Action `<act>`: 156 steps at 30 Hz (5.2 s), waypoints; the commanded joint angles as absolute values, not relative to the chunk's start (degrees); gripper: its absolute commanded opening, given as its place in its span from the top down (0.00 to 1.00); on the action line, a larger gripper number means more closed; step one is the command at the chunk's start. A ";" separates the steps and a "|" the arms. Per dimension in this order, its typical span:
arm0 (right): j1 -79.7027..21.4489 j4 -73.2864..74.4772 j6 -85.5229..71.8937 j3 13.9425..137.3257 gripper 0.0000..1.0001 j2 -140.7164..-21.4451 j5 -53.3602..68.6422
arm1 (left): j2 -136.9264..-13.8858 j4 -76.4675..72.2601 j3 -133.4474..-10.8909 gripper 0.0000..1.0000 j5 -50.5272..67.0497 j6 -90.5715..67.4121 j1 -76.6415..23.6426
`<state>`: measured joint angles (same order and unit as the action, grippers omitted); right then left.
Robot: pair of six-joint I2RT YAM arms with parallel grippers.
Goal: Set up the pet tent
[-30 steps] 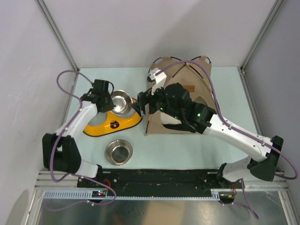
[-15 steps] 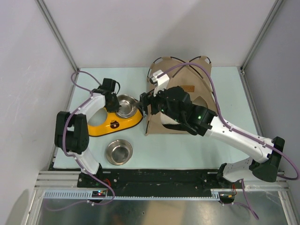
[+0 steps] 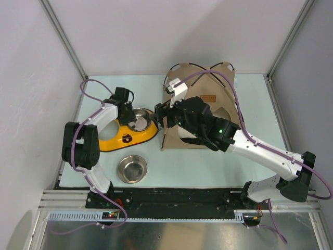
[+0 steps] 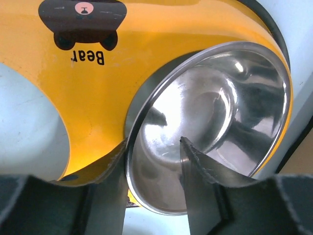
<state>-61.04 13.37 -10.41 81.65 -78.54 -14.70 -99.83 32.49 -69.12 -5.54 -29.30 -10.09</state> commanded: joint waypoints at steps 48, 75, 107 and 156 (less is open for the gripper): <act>-62.31 14.40 -12.75 80.79 0.23 -77.22 -12.98 | -53.10 52.58 -36.39 0.26 -24.14 -51.22 -26.97; -61.86 13.87 -12.67 79.92 0.24 -76.68 -13.84 | -62.81 45.55 -33.23 0.71 -20.52 -50.30 -26.92; -61.34 13.17 -12.77 79.92 0.24 -76.46 -16.64 | -57.47 45.52 -52.62 1.00 -19.12 -36.69 -16.87; -59.68 11.04 -13.80 79.90 0.24 -77.99 -15.37 | -84.11 36.01 -59.15 0.58 -15.24 -30.80 10.59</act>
<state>-59.86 14.17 -13.37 79.81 -78.22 -15.18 -83.26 37.43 -59.72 -16.84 -31.46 10.17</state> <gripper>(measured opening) 0.760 0.362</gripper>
